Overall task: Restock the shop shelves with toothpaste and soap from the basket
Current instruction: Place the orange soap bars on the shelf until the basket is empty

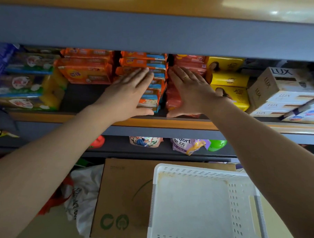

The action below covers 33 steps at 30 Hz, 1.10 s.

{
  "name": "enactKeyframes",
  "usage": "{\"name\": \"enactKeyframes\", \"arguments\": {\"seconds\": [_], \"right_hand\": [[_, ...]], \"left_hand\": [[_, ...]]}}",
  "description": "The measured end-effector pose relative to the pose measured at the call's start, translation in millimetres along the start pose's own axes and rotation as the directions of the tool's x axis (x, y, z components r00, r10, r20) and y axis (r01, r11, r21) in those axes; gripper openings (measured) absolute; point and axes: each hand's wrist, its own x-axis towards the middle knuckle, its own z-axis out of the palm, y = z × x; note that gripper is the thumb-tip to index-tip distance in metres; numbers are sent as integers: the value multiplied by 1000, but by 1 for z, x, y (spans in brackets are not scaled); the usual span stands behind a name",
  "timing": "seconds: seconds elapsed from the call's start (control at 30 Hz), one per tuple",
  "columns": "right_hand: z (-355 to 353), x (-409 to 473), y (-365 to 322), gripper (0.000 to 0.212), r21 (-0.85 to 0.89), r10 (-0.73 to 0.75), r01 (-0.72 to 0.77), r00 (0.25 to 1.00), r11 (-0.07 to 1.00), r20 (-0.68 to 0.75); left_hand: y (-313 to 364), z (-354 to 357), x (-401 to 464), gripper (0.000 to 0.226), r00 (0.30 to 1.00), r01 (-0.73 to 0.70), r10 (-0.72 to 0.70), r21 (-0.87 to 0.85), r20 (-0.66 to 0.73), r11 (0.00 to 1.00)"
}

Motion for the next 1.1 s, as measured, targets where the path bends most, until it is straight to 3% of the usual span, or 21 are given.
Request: {"name": "enactKeyframes", "arguments": {"seconds": [0.23,0.5,0.67,0.77,0.83,0.93,1.0,1.1], "right_hand": [[-3,-18,21,113,-84,-5,2,999,996,-33],[-5,-10,15,118,16,39,-38,998,999,-46],[-1,-19,13,121,-65,63,-69,993,995,-101],[0,-26,3,120,-7,109,-110,987,994,-119],[2,-28,-9,107,68,126,-119,985,991,-116],[3,-21,-37,95,169,92,-60,979,984,-184],[1,-12,-52,92,305,133,-60,965,950,-227],[-2,-1,-61,88,456,166,-73,972,887,-169]], "left_hand": [[2,0,3,87,1000,-14,15,18,-23,1000],[0,3,4,84,999,-23,22,-22,-48,999],[8,9,4,86,992,12,-7,39,-127,999],[6,1,-11,88,962,43,-84,-157,-260,987],[4,-1,-30,83,902,130,-260,-357,-346,925],[-7,8,-52,76,850,323,-496,-567,-179,758],[-20,18,-55,58,870,365,-488,-578,-66,730],[-28,26,-54,35,888,342,-455,-562,-69,753]]}}
